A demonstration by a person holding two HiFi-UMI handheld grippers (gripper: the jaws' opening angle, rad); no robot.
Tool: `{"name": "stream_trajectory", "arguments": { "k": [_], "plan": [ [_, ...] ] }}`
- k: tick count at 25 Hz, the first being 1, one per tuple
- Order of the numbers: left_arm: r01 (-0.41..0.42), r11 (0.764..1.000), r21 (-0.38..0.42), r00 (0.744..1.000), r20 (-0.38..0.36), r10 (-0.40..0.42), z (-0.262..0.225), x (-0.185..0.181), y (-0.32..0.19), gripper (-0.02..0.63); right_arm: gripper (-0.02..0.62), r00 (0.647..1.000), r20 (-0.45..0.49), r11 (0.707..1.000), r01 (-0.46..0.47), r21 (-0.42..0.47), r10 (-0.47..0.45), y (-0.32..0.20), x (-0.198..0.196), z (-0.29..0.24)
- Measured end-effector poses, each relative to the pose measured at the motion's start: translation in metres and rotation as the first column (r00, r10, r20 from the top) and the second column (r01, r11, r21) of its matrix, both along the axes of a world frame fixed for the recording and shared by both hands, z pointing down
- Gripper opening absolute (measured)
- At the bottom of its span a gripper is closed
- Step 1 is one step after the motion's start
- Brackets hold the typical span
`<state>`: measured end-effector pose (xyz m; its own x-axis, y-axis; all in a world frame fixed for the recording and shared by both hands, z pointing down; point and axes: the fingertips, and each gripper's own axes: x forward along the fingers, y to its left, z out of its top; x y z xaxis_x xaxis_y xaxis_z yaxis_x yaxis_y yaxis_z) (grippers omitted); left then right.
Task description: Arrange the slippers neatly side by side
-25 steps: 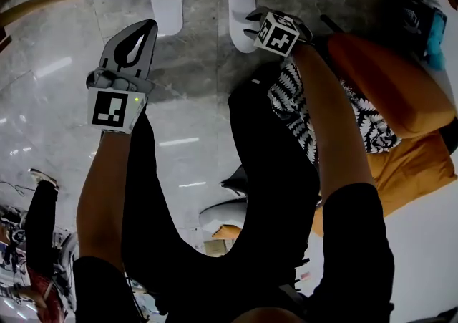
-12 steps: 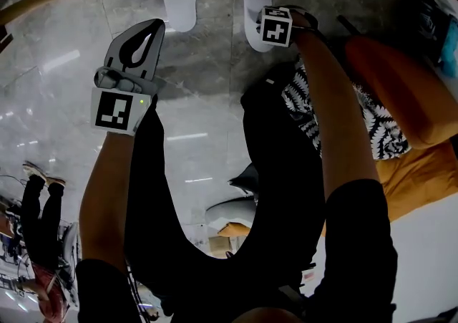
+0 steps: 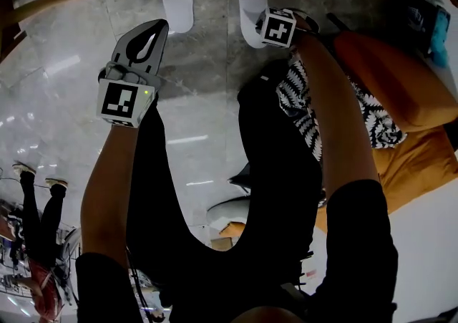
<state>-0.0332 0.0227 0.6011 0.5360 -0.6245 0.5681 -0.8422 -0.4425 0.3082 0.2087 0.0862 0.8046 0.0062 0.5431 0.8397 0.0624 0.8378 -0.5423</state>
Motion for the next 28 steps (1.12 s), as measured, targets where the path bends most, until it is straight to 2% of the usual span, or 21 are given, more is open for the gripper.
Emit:
{"name": "stream_trajectory", "arguments": {
  "k": [5,8,9,11,14,16,18,21,22,24,26,27,28],
  "plan": [
    [-0.005,1.000,-0.022,1.000,-0.014,0.005,-0.010,0.002,-0.002,0.014,0.038,0.991,0.027,0.991,-0.132,0.035,0.131,-0.022,-0.003,-0.035],
    [-0.020,0.999,-0.032,1.000,-0.016,0.019,-0.019,0.003,-0.002,0.014,0.038,0.961,0.051,0.962,-0.273,0.017,0.272,-0.030,-0.011,-0.058],
    [-0.020,0.999,-0.029,1.000,-0.022,0.019,-0.024,0.002,-0.003,0.014,0.037,0.938,0.059,0.940,-0.341,0.003,0.340,-0.033,-0.015,-0.063],
    [-0.009,1.000,-0.023,0.999,-0.036,0.008,-0.032,-0.001,-0.007,0.015,0.037,0.865,0.083,0.868,-0.495,-0.026,0.495,-0.042,-0.029,-0.075],
    [0.005,1.000,-0.023,0.999,-0.040,-0.006,-0.039,-0.005,-0.010,0.014,0.037,0.706,0.134,0.717,-0.693,-0.073,0.696,-0.058,-0.052,-0.093],
    [0.007,1.000,-0.023,0.999,-0.042,-0.008,-0.041,-0.004,-0.013,0.014,0.035,0.570,0.150,0.587,-0.803,-0.106,0.808,-0.070,-0.063,-0.102],
    [0.010,1.000,-0.020,0.999,-0.047,-0.011,-0.043,-0.005,-0.015,0.014,0.035,0.404,0.139,0.422,-0.894,-0.153,0.904,-0.082,-0.074,-0.109],
    [0.015,1.000,-0.012,0.999,-0.052,-0.016,-0.045,-0.010,-0.017,0.014,0.035,0.144,0.121,0.168,-0.963,-0.211,0.982,-0.101,-0.085,-0.115],
    [0.021,1.000,-0.011,0.998,-0.053,-0.021,-0.045,-0.013,-0.018,0.014,0.035,0.050,0.112,0.075,-0.971,-0.227,0.992,-0.109,-0.087,-0.117],
    [0.040,0.999,-0.013,0.997,-0.058,-0.041,-0.043,-0.018,-0.019,0.014,0.035,-0.162,0.081,-0.136,-0.955,-0.265,0.983,-0.122,-0.089,-0.118],
    [0.064,0.998,-0.014,0.996,-0.066,-0.065,-0.042,-0.024,-0.018,0.015,0.035,-0.381,0.039,-0.354,-0.888,-0.293,0.924,-0.132,-0.087,-0.117],
    [0.076,0.997,-0.016,0.994,-0.071,-0.077,-0.041,-0.026,-0.017,0.014,0.035,-0.480,0.016,-0.453,-0.839,-0.301,0.877,-0.134,-0.086,-0.115],
    [0.088,0.996,-0.019,0.993,-0.078,-0.089,-0.039,-0.029,-0.016,0.015,0.034,-0.565,-0.007,-0.540,-0.785,-0.305,0.825,-0.135,-0.085,-0.112]
  ]
}}
